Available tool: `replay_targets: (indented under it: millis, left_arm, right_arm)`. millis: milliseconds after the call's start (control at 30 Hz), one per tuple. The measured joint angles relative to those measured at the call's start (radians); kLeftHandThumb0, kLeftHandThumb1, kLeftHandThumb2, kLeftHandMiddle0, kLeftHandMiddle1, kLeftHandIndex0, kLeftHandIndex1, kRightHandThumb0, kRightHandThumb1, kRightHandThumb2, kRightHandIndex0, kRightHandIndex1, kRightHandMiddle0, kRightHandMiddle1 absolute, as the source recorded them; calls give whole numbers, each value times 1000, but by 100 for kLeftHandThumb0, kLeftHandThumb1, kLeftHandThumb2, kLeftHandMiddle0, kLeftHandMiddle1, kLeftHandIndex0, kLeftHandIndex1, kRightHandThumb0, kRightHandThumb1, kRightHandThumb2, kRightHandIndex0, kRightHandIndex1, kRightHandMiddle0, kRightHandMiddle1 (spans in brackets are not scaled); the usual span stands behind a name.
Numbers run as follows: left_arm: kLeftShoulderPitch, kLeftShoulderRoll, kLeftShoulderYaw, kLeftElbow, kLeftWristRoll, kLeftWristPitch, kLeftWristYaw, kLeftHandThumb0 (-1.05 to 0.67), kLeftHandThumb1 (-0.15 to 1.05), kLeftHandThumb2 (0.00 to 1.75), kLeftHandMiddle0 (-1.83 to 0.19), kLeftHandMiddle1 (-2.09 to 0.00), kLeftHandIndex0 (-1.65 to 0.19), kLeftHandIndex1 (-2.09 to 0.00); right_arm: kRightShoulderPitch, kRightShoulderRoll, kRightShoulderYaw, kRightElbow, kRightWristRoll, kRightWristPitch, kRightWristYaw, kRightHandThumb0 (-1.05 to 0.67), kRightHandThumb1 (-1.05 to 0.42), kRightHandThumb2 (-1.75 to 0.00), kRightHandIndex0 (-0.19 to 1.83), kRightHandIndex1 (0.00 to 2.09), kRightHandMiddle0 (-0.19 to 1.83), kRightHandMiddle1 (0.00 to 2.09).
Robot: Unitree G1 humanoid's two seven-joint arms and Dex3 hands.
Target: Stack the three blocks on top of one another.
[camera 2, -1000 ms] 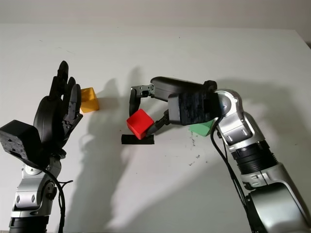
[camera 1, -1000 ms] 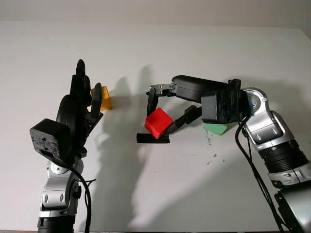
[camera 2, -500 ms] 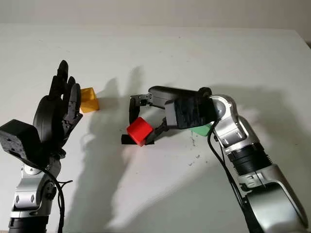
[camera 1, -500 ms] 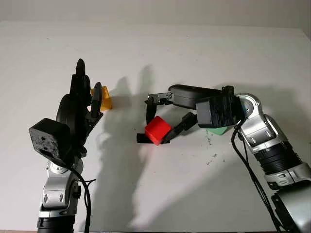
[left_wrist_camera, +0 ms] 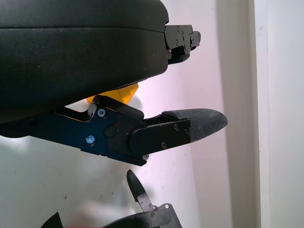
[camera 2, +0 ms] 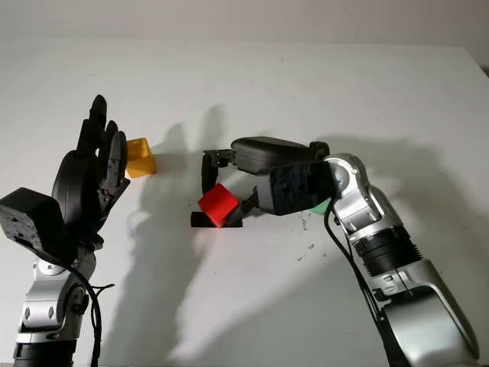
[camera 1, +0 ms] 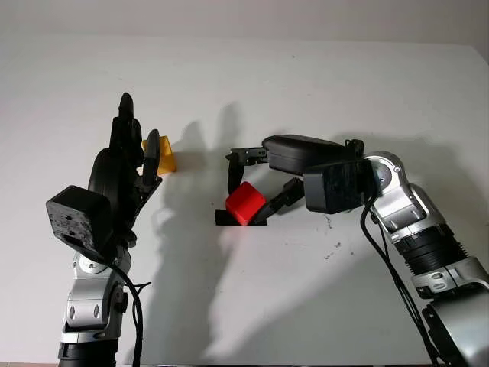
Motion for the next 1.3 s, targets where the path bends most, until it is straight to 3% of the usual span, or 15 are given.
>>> replay_targets:
  millis: [233,400,600,733,900,1000,1300]
  left_arm:
    - [0,0,0,0,3,0,-1,-70,105,59,14,-5,13,-5]
    - [0,0,0,0,1,0,-4,-67,105,61,15,-5,14,-5]
    - [-1,0,1,1,-4,1,-8,-65,105,62,14,-5,14,-5]
    - [-3,1,2,1,-8,2,-9,-66,105,62,15,-5,14,-5]
    - [-3,9,6,2,-14,2,-17,-66,105,61,16,-5,14,-5]
    - [-4,11,10,3,-16,0,-19,-65,105,62,15,-6,13,-5]
    - [-25,52,44,6,-14,-7,-13,-63,105,55,10,-6,8,-7]
  right_arm:
    - [-1,2,0,16,7,-10,25,-46,-96,-5,19,2,19,118]
    - [-9,-4,4,22,2,-32,56,-64,-90,-5,-2,2,6,52]
    - [-17,-28,11,11,-25,-58,66,-82,-90,-6,-19,0,-16,12]
    - [-16,-30,-18,-39,3,-13,58,-91,-102,-13,-19,0,-19,1]
    - [-9,-29,-128,-127,97,50,-11,-87,-105,-50,-19,0,-19,0]
    - [15,-26,-184,-166,154,119,-52,-86,-105,-61,-19,0,-19,0]
    - [128,-25,-358,-264,278,356,-168,-81,-105,-72,-19,0,-19,1]
